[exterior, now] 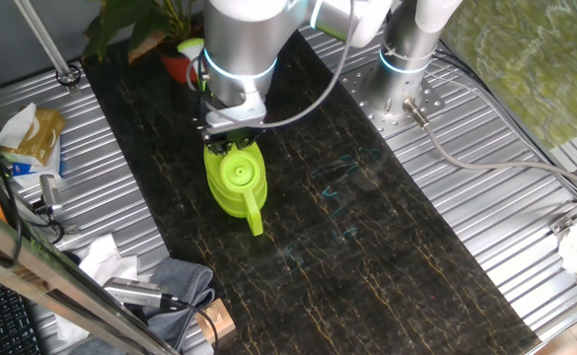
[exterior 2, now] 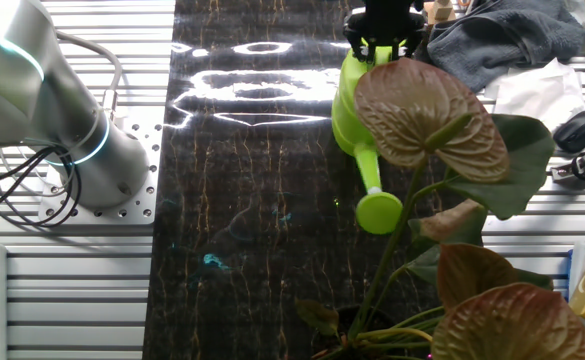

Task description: Water the plant

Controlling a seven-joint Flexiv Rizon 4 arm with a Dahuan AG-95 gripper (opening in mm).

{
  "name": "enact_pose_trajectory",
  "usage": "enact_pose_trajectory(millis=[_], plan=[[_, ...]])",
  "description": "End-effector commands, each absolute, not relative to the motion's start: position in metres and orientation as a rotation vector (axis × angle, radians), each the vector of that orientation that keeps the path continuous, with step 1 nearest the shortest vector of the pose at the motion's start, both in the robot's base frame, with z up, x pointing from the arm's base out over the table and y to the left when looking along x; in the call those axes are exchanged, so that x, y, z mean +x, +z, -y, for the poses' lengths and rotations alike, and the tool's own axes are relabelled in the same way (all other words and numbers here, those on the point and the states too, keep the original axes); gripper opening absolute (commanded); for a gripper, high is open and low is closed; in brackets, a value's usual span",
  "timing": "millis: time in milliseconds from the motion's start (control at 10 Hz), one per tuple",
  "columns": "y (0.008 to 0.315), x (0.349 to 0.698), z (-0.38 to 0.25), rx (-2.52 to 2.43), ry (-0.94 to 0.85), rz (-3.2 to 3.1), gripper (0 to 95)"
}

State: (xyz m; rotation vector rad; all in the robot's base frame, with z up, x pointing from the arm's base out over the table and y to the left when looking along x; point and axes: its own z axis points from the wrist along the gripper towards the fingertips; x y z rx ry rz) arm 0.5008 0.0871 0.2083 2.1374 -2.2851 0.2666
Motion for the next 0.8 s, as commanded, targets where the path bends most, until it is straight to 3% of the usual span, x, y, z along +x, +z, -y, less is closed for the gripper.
enact_pose_trajectory(millis=[100, 800], plan=[[0.2083, 0.5016, -0.0873, 2.217, 0.26, 2.259, 0.0], [0.2136, 0.5009, -0.0871, 2.161, 0.254, 2.312, 0.0]])
